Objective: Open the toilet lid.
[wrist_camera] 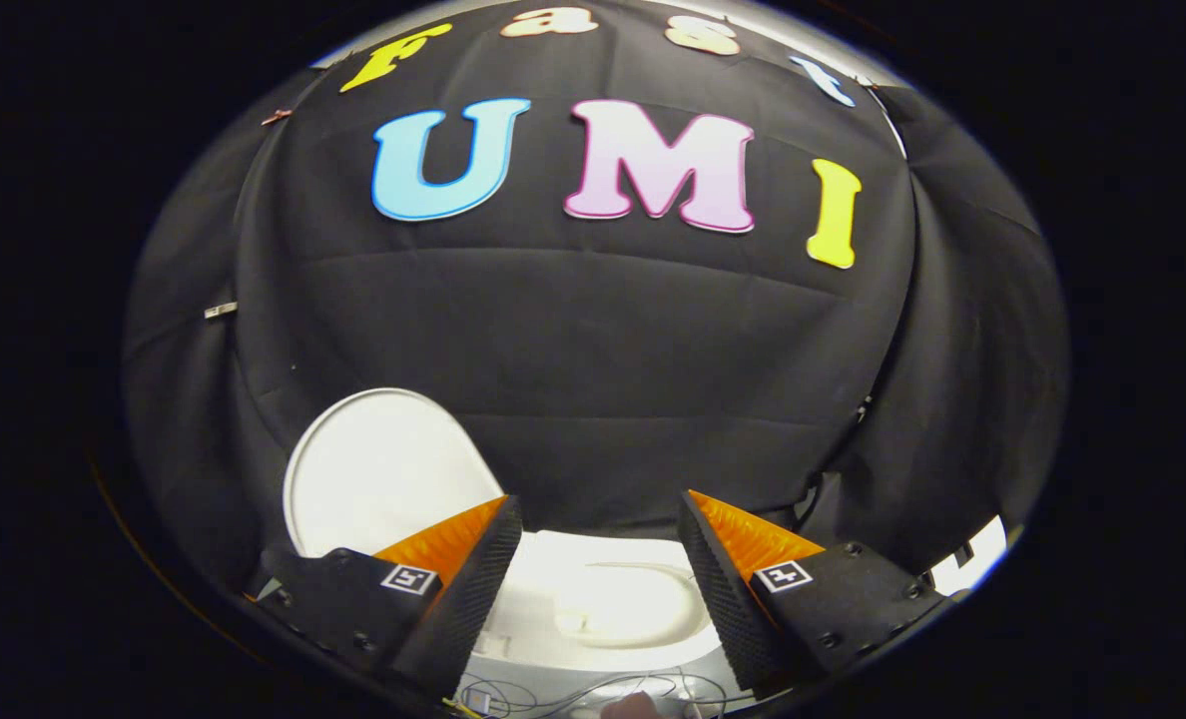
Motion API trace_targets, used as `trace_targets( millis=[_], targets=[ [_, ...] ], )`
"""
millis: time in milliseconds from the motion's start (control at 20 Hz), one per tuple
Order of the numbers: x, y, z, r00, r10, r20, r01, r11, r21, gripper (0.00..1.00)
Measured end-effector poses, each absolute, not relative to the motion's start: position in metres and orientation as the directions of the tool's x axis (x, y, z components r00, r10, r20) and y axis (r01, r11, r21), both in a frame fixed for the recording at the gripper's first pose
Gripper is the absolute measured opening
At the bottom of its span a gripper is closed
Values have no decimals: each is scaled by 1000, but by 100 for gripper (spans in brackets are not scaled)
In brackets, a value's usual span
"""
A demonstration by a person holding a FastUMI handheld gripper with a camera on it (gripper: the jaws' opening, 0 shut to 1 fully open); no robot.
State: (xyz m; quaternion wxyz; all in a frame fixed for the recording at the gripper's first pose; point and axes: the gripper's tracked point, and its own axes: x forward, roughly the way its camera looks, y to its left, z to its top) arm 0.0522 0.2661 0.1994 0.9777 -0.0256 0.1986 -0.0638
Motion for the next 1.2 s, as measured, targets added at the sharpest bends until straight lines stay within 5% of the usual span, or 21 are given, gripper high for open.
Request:
trace_targets(
  millis=[500,1200],
  targets=[
    [36,99,141,946,-154,-286,148,988,-41,100],
    [30,9,52,974,-179,-139,202,964,173,99]
  ],
)
